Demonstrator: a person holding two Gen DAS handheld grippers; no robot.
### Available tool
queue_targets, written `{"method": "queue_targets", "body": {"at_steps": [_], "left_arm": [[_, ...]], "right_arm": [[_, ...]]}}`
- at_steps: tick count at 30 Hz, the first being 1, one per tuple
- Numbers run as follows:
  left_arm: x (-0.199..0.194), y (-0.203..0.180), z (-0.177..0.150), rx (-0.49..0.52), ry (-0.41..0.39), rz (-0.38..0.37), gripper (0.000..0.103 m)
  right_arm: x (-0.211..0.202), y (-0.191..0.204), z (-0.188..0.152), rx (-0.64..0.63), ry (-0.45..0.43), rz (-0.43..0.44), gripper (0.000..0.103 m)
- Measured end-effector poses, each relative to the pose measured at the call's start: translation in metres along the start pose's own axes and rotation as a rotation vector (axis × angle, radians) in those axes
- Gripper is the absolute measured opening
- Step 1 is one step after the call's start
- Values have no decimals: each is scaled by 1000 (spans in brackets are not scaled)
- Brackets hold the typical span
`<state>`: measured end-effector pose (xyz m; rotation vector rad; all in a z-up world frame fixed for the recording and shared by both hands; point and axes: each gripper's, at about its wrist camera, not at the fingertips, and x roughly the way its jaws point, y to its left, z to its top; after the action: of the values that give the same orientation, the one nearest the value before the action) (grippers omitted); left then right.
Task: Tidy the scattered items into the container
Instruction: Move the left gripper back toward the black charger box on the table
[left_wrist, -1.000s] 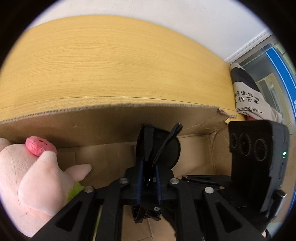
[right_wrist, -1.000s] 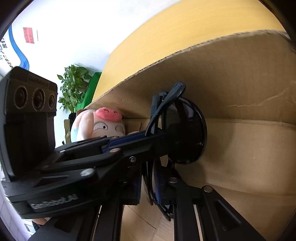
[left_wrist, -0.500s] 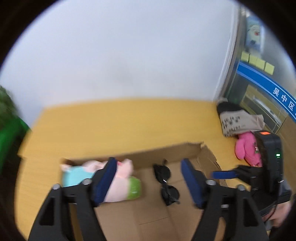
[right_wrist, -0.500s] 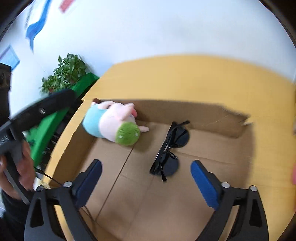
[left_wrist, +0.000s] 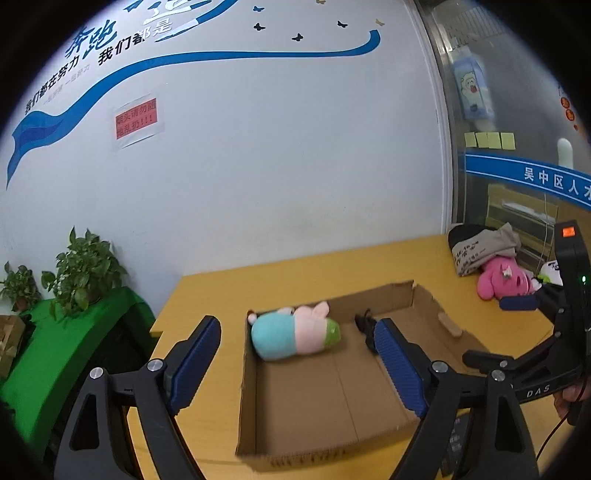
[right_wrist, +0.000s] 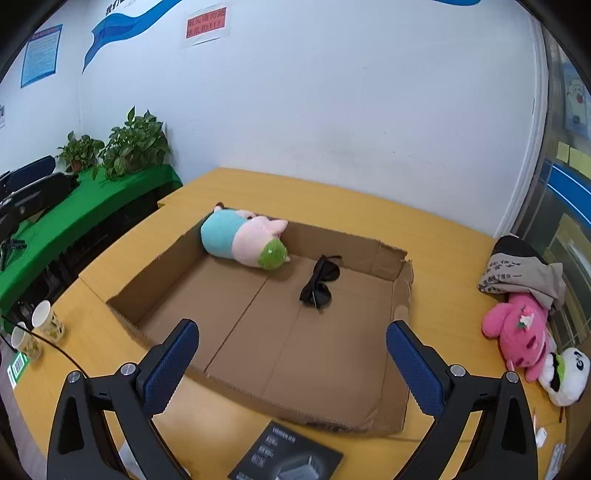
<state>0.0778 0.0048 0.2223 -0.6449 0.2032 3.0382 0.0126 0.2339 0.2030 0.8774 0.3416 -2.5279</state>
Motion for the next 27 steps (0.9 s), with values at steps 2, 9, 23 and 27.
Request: {"method": "queue_targets", "body": {"at_steps": [2, 9, 23, 27], "left_arm": [[-10, -6, -15, -9, 17, -8, 85], [-32, -14, -48, -85, 35, -55, 85], [-14, -15, -82, -134, 129, -119, 85], [-7, -16, -85, -137, 143, -121, 85]], "right_arm": [[-7, 5, -9, -2, 1, -2, 103], [-36, 14, -35, 0, 4, -2, 103], [-34, 13, -55, 15, 14, -30, 103], [-25, 15, -55, 23, 19, -24, 103]]}}
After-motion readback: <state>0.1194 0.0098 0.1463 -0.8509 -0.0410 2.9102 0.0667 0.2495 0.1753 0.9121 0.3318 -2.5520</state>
